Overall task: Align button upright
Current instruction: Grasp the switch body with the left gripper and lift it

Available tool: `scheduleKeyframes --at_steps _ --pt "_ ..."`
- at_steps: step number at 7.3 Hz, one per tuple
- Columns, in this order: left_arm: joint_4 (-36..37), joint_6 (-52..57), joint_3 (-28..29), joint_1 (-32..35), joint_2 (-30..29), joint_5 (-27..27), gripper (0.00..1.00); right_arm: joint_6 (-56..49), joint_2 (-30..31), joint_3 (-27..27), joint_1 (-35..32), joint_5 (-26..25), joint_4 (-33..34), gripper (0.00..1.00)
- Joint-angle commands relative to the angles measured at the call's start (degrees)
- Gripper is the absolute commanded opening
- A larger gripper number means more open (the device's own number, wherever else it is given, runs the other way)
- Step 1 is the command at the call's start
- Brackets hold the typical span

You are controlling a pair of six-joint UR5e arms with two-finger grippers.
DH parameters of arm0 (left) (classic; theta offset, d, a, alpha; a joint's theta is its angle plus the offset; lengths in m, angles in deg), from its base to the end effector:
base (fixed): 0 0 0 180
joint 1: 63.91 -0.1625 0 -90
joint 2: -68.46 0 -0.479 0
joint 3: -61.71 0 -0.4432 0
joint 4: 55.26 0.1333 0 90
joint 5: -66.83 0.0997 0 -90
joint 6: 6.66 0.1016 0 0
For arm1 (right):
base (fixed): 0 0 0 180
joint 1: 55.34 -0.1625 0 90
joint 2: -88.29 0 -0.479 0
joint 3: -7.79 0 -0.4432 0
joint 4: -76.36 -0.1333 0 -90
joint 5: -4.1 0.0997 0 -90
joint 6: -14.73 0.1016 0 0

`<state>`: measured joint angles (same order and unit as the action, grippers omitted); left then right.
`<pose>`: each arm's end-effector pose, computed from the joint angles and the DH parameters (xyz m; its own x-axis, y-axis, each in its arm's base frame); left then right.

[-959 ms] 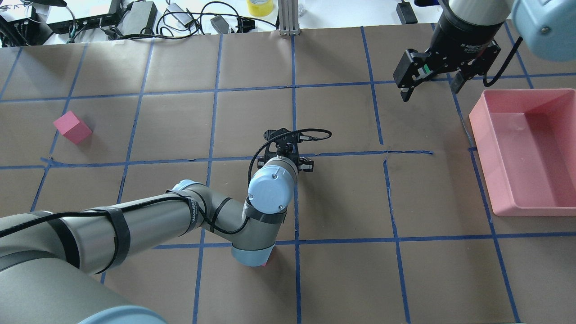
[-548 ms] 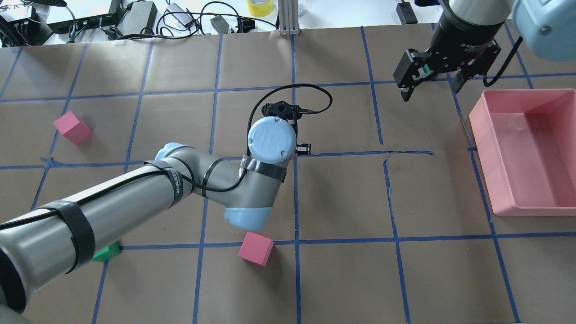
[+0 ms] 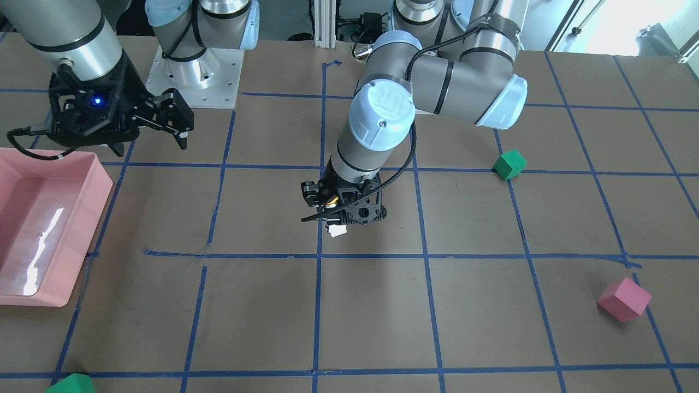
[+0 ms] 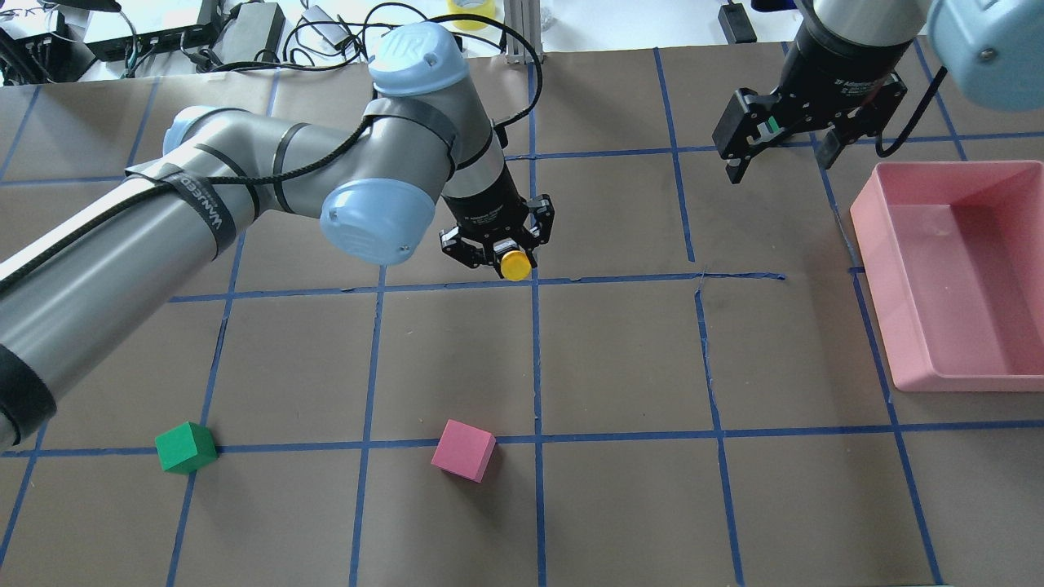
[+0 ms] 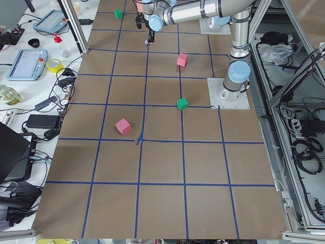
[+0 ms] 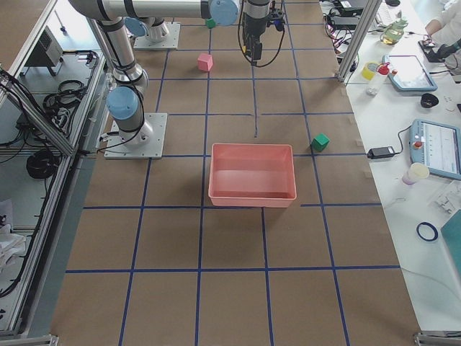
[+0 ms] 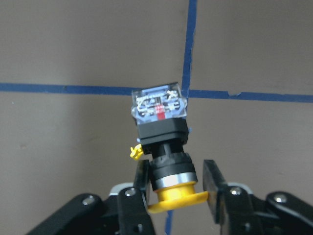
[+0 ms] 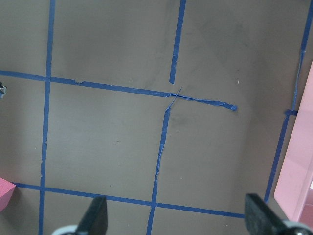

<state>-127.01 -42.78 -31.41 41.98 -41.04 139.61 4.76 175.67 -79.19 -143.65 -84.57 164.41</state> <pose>-0.3381 -0.5910 0.3392 -0.9080 -0.3716 0.1935 -0.3247 0.9160 0.2356 0.1190 -0.5658 0.5399 -0.9893 -0.1433 -0.0275 -0.1440 0.9893 0.0226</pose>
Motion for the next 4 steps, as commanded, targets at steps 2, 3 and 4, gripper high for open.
scheduleKeyframes --at_steps 2,3,4 --pt "-2.2 -18.3 3.1 -5.1 -5.1 -15.5 0.00 0.0 -0.3 0.0 0.1 0.5 0.0 1.00" --pt "-2.2 -17.8 3.2 -7.1 -6.9 -18.5 0.00 -0.1 -0.3 0.0 0.2 0.4 -0.1 1.00" --pt "-1.7 -17.4 3.3 -7.8 -9.0 -19.9 0.00 -0.1 -0.3 0.0 0.1 0.4 -0.1 1.00"
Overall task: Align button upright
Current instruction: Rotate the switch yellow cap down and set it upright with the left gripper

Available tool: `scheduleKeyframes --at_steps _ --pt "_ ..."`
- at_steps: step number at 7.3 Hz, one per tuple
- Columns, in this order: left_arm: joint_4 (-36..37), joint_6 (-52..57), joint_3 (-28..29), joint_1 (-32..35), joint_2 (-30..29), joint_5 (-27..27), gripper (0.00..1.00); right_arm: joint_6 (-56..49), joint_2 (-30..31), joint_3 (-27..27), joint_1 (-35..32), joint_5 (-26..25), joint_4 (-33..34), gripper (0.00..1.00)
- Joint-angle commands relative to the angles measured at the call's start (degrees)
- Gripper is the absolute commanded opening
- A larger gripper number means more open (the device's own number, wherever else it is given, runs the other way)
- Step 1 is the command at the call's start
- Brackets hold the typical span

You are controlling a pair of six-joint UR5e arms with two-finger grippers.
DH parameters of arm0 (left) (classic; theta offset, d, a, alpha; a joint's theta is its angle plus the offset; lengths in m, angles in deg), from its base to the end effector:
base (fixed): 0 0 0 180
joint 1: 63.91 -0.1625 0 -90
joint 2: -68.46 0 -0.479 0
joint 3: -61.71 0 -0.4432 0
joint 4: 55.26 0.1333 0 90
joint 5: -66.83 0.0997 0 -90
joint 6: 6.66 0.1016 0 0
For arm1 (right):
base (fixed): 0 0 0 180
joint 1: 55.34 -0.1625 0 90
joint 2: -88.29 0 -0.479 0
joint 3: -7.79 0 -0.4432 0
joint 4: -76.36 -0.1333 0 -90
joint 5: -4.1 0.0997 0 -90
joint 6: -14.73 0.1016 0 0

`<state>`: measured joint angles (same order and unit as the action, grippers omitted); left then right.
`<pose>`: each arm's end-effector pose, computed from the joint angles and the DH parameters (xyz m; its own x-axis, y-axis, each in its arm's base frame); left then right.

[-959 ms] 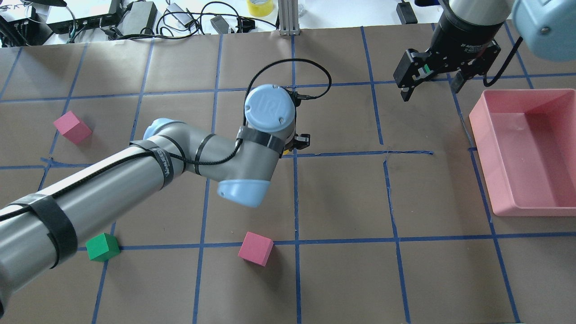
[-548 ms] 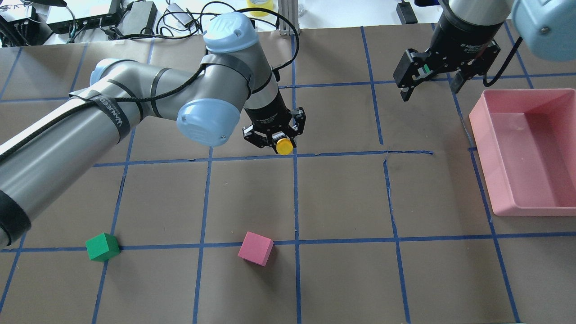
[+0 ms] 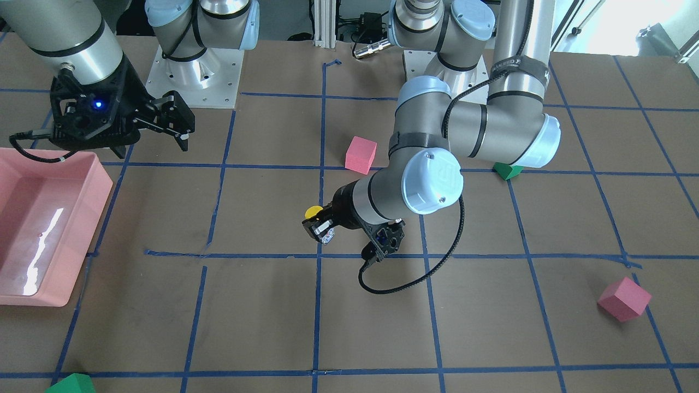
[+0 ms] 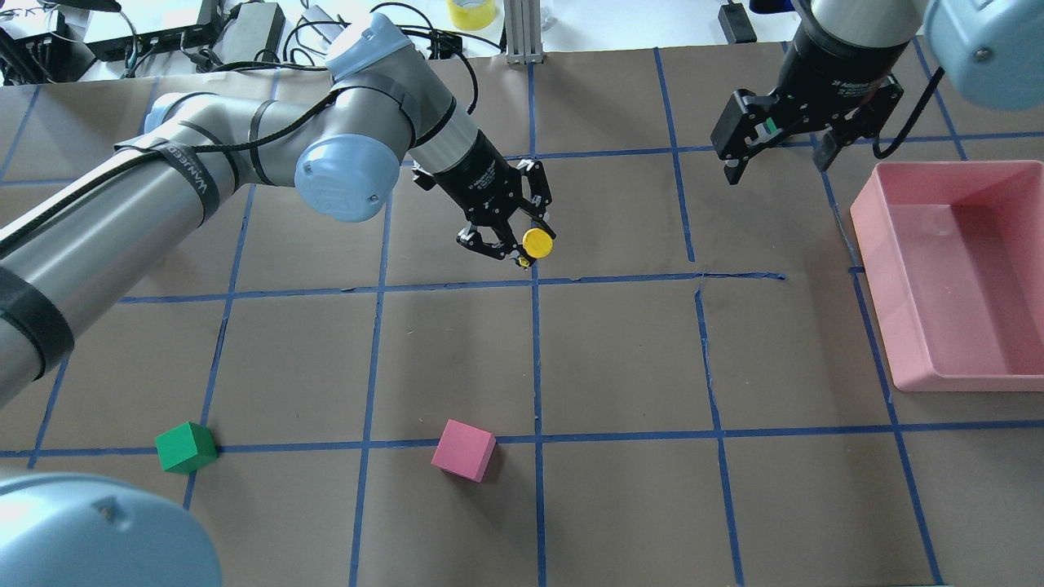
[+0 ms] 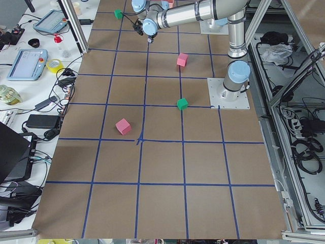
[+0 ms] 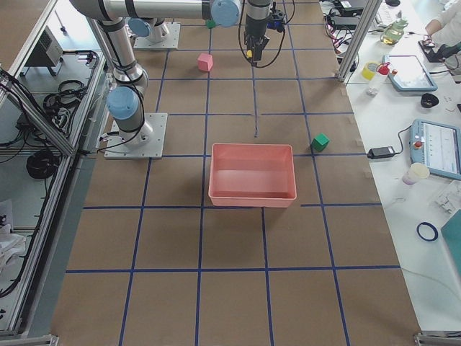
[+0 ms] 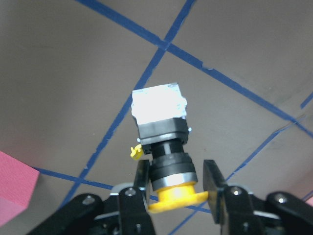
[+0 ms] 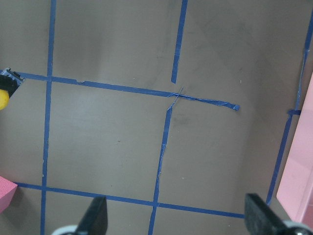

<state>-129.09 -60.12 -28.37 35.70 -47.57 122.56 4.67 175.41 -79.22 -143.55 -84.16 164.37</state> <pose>-0.3033 -0.6504 0.2980 -0.6269 -0.7552 0.1915 -0.5698 0.6121 0.5484 0.1187 -0.5676 0.5370 -0.9891 -0.1428 -0.0356 -0.1438 0.9892 0.0270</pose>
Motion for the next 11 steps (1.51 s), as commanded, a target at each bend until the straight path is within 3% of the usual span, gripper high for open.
scheduleKeyframes --at_steps 1,2,8,9,10,11 --pt "0.7 2.2 0.5 -2.4 -4.6 -6.9 0.00 0.0 0.0 0.0 0.1 0.0 0.0 1.00" --pt "0.1 2.0 0.1 -3.5 -6.5 -10.1 0.00 -0.1 0.0 0.0 0.0 0.0 0.0 1.00" --pt "-1.1 2.3 -0.7 -3.8 -9.1 -10.7 0.03 -0.3 0.0 -0.1 0.1 0.1 0.0 1.00" --pt "-1.1 2.2 -0.7 -3.7 -9.1 -10.8 0.22 -0.4 0.0 -0.1 0.0 0.1 0.1 1.00" --pt "-1.0 2.3 -1.1 -3.7 -9.1 -10.4 0.98 -0.3 0.0 -0.1 0.0 0.1 0.0 1.00" --pt "-1.0 2.3 -1.4 -3.7 -9.1 -10.6 1.00 -0.4 0.0 0.0 0.0 0.1 0.0 1.00"
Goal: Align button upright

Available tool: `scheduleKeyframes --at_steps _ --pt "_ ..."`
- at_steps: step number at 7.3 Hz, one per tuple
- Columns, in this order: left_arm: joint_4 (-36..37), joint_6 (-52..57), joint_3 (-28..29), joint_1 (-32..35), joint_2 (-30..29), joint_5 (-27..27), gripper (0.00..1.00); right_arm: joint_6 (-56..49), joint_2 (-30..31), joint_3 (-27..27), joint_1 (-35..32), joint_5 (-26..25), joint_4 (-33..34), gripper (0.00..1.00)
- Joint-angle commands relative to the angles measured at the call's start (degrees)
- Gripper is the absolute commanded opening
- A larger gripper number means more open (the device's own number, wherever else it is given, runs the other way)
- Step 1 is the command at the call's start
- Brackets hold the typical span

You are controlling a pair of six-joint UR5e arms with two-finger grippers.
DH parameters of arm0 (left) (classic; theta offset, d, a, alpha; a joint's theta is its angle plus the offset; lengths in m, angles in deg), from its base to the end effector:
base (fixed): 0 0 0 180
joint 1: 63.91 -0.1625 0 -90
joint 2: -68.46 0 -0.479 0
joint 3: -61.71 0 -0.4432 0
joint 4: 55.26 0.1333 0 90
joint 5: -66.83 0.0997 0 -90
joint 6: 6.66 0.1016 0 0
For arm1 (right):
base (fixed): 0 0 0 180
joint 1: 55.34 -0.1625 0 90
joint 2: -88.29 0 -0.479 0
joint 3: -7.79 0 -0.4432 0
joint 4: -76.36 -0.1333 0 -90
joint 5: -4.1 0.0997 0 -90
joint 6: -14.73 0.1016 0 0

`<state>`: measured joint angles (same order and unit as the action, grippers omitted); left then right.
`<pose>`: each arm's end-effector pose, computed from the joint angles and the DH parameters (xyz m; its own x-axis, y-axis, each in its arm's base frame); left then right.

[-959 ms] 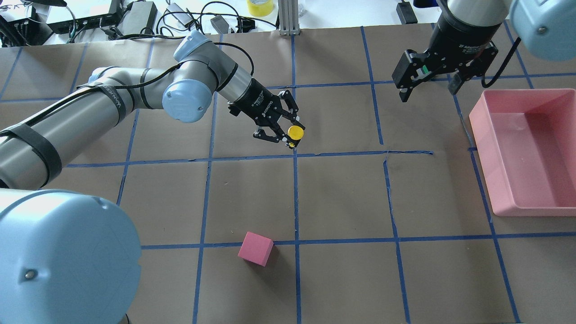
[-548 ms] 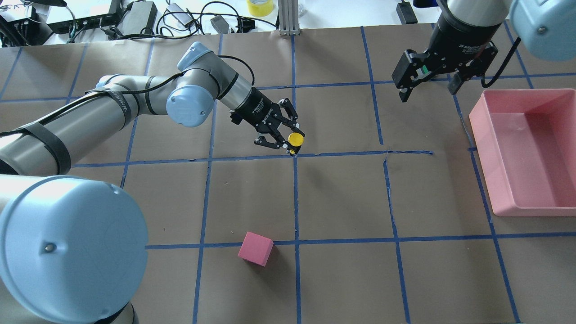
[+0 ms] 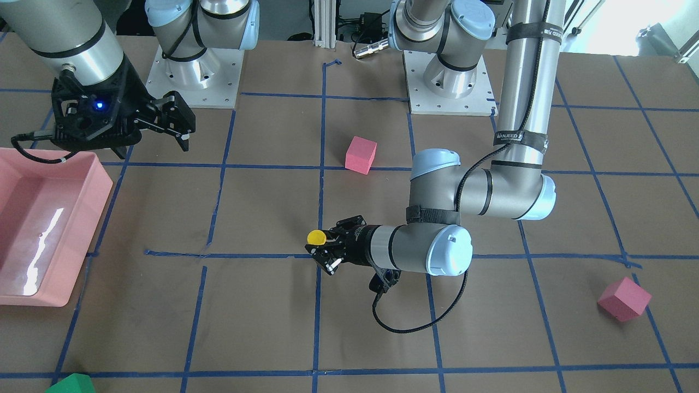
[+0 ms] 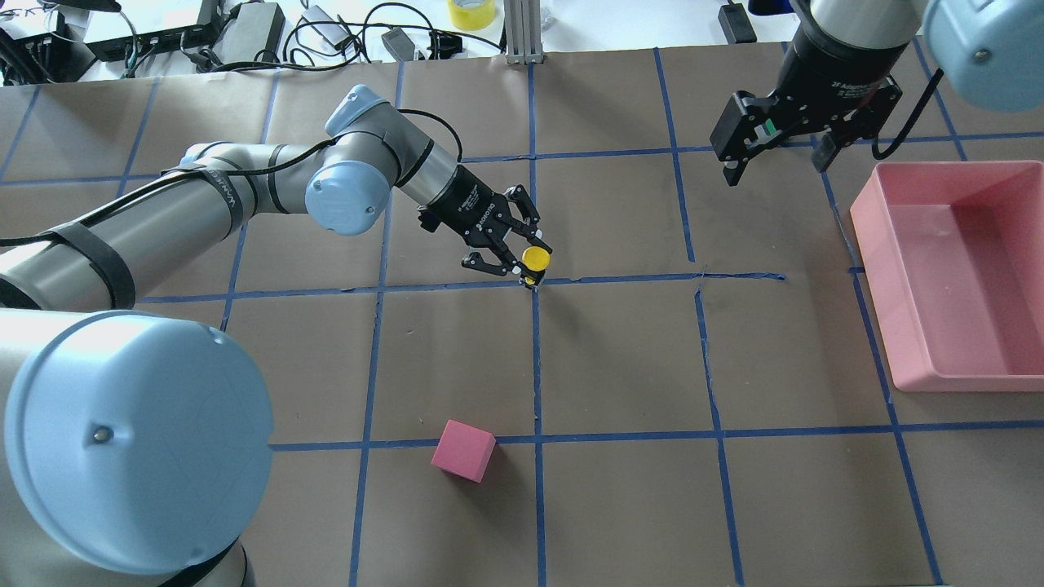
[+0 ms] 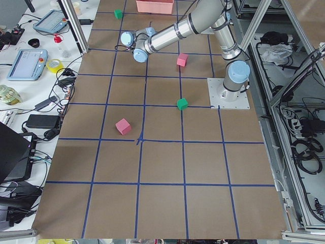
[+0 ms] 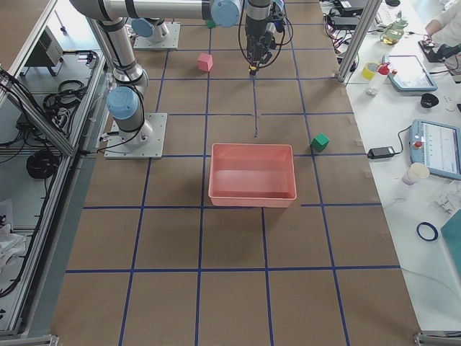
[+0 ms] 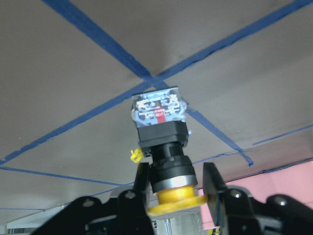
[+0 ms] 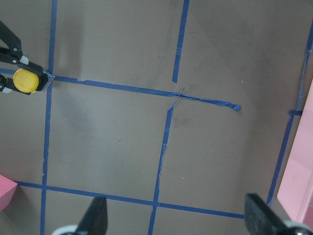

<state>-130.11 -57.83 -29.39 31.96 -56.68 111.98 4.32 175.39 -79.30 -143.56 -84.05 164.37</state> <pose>-0.2755 -0.6756 0.1891 -0.5328 -0.8358 0.1323 -0.5098 0.4418 0.7382 0.1190 -0.5675 0.5360 -0.9881 -0.1489 -0.0380 -0.1500 0.9883 0.0282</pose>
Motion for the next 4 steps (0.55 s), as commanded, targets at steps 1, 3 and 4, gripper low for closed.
scheduleKeyframes --at_steps 1,3,4 --pt "0.1 0.1 -0.4 0.0 0.1 0.3 1.00 0.0 0.0 0.0 0.0 0.0 0.0 1.00" --pt "-0.2 0.3 0.1 0.0 3.1 4.2 1.00 -0.1 0.0 0.0 0.0 0.0 0.0 1.00" --pt "-0.2 0.8 0.6 -0.2 6.1 10.6 1.00 -0.1 0.0 0.0 0.0 0.0 0.0 1.00"
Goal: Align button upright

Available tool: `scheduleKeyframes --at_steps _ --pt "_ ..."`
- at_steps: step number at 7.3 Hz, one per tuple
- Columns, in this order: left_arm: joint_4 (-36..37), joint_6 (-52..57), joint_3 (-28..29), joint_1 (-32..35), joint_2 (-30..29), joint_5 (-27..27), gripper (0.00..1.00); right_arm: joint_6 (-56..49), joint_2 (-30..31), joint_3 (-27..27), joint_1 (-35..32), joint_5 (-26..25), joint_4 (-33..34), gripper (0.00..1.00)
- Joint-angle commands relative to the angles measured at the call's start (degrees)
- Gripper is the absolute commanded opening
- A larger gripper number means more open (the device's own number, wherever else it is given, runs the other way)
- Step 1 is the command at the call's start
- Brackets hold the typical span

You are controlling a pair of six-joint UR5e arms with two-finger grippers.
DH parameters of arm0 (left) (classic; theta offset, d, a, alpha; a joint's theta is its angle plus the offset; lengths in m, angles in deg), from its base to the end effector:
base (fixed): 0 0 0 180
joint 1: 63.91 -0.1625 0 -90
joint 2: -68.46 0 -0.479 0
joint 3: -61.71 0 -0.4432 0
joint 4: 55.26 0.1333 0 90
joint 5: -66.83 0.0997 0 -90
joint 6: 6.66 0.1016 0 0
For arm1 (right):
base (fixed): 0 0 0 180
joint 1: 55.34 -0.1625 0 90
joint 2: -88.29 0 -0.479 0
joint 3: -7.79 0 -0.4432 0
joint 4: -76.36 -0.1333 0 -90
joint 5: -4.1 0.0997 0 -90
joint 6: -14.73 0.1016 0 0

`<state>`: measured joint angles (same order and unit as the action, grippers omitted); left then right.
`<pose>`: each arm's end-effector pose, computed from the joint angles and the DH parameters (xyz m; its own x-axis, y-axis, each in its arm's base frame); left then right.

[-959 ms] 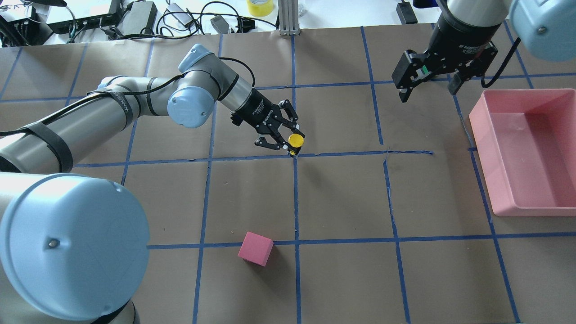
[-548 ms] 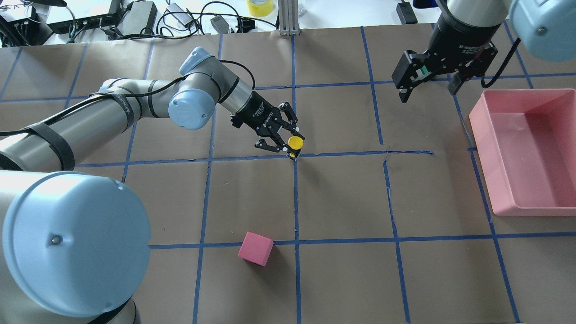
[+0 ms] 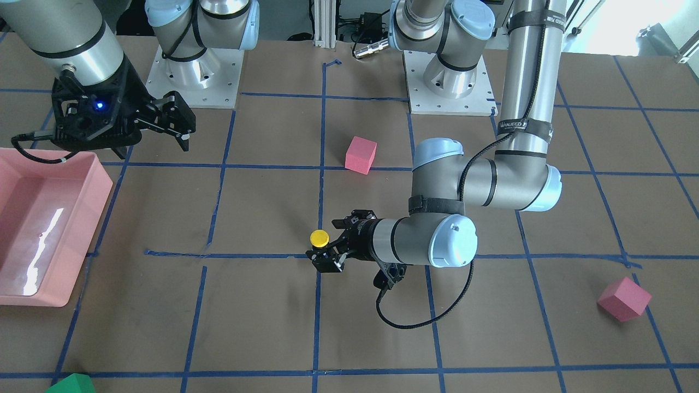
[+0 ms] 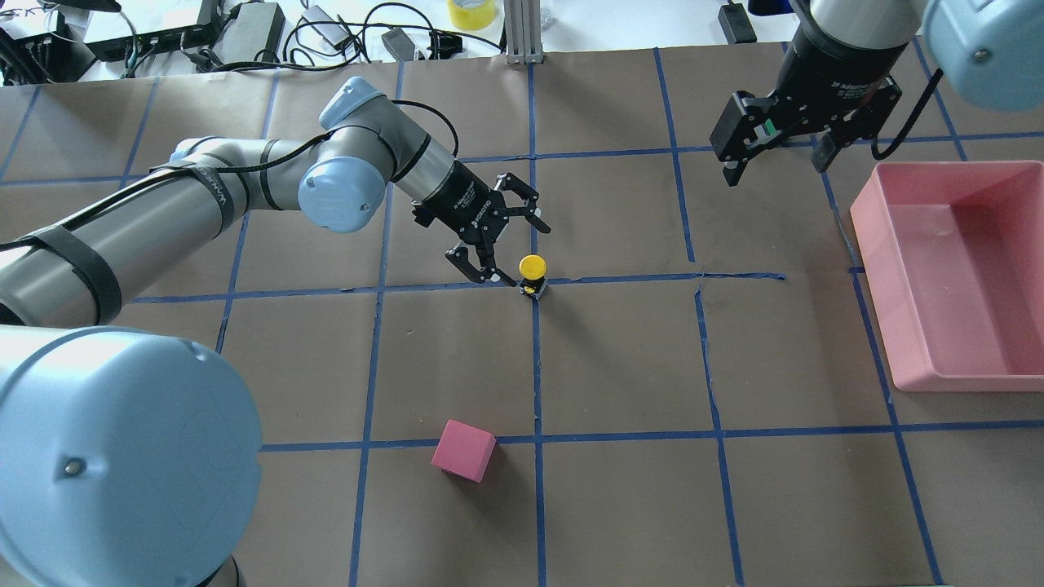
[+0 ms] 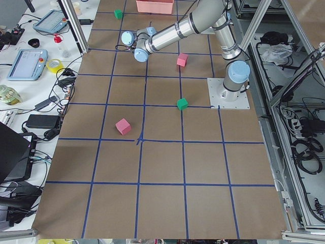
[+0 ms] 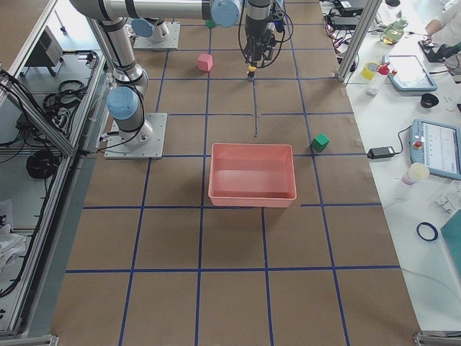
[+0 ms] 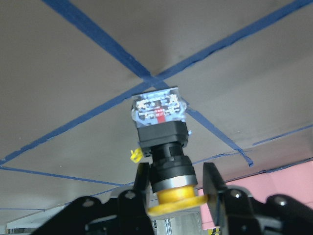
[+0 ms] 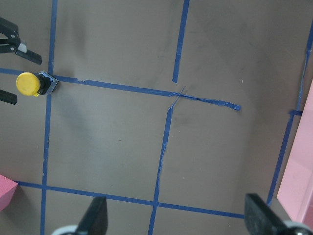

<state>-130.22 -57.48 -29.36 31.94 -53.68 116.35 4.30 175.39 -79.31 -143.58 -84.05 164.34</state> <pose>-0.2692 -0.6723 0.2208 -0.5661 -0.8109 0.1480 -0.5414 0.5011 0.6751 0.1192 -0.5674 0.5359 -0.9880 -0.1495 -0.0381 -0.1507 0.9882 0.0288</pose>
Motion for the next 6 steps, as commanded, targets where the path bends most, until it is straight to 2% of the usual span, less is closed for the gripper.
scheduleKeyframes --at_steps 1,3,4,6 --pt "-0.6 3.9 1.0 -1.3 6.4 13.6 1.00 0.1 0.0 0.0 0.0 0.0 0.0 1.00" --pt "-3.9 16.7 0.8 -1.8 13.7 18.9 1.00 0.1 0.0 -0.4 0.1 0.0 0.0 1.00" --pt "-6.6 21.0 1.2 -1.9 18.4 25.5 1.00 0.4 0.0 -0.4 0.0 0.1 0.1 1.00" --pt "-11.3 39.0 1.4 -2.5 26.1 34.6 1.00 0.2 0.0 -0.4 0.0 0.3 0.3 1.00"
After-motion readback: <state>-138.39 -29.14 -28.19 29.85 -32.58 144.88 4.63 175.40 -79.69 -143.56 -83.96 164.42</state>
